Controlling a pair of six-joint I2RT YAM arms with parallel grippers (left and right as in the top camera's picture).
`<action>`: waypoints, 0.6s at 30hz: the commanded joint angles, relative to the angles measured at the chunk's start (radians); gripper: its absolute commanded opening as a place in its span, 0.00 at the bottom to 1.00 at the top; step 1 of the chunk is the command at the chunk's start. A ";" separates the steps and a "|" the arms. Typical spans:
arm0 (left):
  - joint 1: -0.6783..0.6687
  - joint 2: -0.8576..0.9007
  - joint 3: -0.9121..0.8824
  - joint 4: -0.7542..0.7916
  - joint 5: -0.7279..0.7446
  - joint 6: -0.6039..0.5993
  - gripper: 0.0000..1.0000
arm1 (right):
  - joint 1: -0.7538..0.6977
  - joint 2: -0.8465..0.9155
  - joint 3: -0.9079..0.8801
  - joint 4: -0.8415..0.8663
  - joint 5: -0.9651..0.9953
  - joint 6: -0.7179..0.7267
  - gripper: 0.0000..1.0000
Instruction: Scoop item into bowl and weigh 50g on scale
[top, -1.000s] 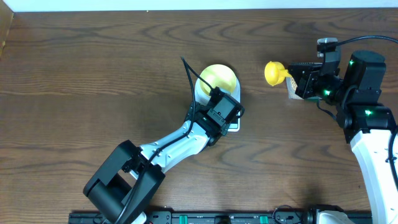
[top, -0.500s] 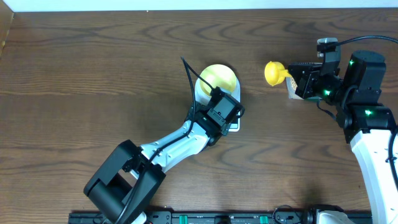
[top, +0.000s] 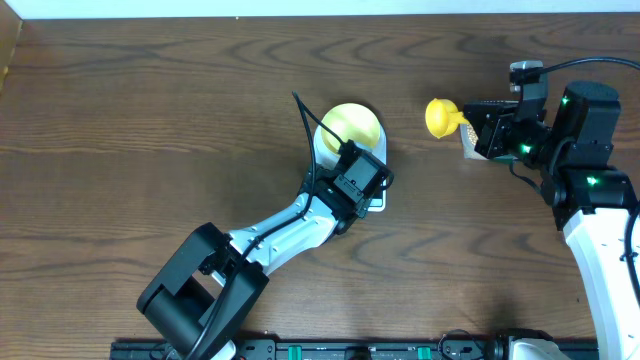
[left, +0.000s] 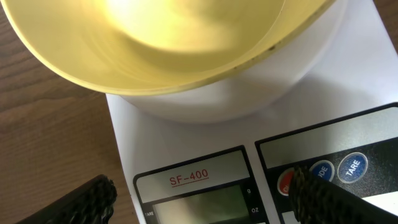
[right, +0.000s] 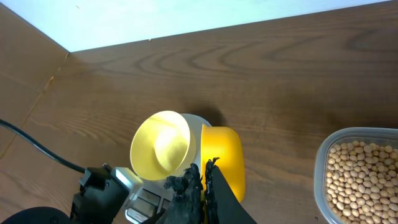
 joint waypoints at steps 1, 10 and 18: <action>0.002 0.016 -0.017 0.001 -0.006 0.006 0.91 | -0.002 -0.002 0.020 -0.001 0.000 -0.014 0.01; 0.002 0.018 -0.017 0.001 -0.006 0.006 0.91 | -0.002 -0.002 0.020 -0.002 0.000 -0.014 0.01; 0.002 0.018 -0.017 0.001 -0.007 0.006 0.91 | -0.002 -0.002 0.020 -0.020 0.000 -0.025 0.01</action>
